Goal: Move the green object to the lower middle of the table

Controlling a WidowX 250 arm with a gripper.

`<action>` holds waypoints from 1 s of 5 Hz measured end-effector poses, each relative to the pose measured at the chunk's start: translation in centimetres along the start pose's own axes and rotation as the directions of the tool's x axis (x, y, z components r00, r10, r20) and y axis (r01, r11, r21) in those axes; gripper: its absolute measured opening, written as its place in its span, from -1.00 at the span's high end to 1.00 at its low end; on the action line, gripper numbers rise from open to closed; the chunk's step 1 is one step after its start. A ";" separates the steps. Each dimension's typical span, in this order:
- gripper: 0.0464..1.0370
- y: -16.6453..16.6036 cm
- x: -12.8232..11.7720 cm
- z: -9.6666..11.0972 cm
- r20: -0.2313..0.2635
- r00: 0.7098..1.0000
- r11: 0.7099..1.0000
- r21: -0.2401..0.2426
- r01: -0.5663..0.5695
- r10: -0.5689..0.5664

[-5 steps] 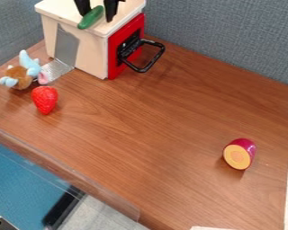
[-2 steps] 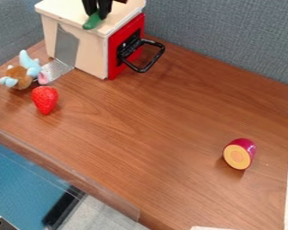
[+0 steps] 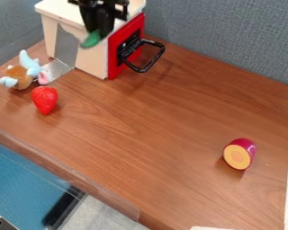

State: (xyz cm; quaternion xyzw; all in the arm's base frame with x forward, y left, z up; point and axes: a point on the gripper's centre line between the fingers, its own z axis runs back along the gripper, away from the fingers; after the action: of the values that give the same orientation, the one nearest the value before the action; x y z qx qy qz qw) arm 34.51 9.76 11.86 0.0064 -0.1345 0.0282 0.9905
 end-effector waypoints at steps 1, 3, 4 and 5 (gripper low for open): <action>0.54 -2.1 -2.8 -0.2 -0.029 0.997 0.997 -0.015 0.077 -0.078; 0.54 -6.2 -8.0 -3.8 -0.117 0.971 0.978 -0.023 0.209 -0.210; 0.54 -6.8 -9.1 -5.6 -0.143 0.965 0.975 -0.016 0.220 -0.220; 0.54 -7.4 -10.0 -7.5 -0.173 0.957 0.972 -0.004 0.235 -0.232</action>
State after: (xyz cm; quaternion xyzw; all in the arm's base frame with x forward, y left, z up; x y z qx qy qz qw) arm 27.31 2.03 1.96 0.0282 -0.0462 -0.0875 0.9947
